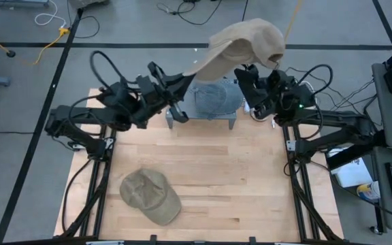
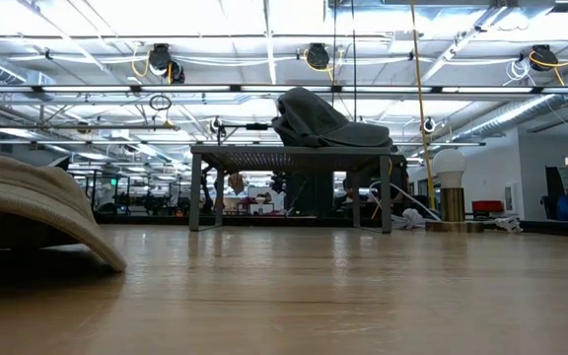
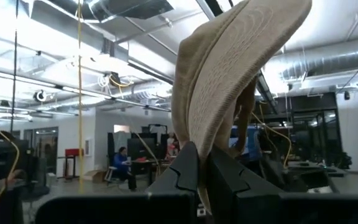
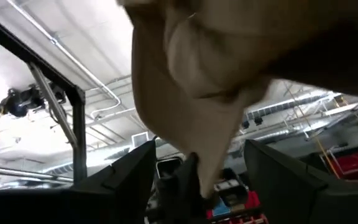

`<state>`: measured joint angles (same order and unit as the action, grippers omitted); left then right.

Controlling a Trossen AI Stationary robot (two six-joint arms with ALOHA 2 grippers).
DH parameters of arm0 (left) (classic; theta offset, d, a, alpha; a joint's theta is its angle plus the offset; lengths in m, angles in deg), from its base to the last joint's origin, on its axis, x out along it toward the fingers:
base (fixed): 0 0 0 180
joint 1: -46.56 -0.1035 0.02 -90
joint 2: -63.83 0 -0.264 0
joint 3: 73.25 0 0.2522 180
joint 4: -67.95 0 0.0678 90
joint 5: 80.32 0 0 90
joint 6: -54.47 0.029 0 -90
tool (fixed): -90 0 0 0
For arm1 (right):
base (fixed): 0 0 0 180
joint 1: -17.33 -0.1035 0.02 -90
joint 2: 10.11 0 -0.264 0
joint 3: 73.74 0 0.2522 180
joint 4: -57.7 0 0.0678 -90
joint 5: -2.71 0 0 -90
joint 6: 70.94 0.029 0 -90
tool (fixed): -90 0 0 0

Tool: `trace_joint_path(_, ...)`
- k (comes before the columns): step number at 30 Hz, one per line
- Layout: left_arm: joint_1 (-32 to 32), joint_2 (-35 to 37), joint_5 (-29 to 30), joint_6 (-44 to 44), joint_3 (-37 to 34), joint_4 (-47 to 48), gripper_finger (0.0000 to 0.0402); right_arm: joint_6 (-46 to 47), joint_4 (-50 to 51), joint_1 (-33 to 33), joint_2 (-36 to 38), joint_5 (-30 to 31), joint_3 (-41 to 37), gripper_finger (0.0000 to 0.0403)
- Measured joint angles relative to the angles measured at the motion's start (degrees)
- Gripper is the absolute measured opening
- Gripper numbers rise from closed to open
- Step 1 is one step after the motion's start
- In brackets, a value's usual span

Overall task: Pick & Place hat
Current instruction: Put the top brown cap on the shelf

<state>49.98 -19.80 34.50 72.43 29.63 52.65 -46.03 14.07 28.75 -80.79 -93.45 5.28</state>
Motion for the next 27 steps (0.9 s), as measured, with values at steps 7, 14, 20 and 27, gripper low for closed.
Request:
trace_joint_path(7,-0.39,-2.03,-1.21,-3.14,0.00,0.40,0.0009,-2.07,0.36,-1.41,-3.47,0.60,4.00,0.0237)
trace_joint_path(14,0.15,-1.89,-1.21,-3.28,0.00,1.81,0.0009,0.42,1.00,-1.40,-3.74,1.65,4.28,0.0154)
trace_joint_path(20,0.50,-1.91,-1.19,-3.43,0.00,2.75,0.0057,3.56,0.70,-1.38,-3.74,1.86,4.30,0.0015)
trace_joint_path(27,1.32,-0.38,-0.46,-9.63,-0.07,9.62,0.0111,2.13,0.87,-0.43,-0.78,1.34,4.29,0.0007)
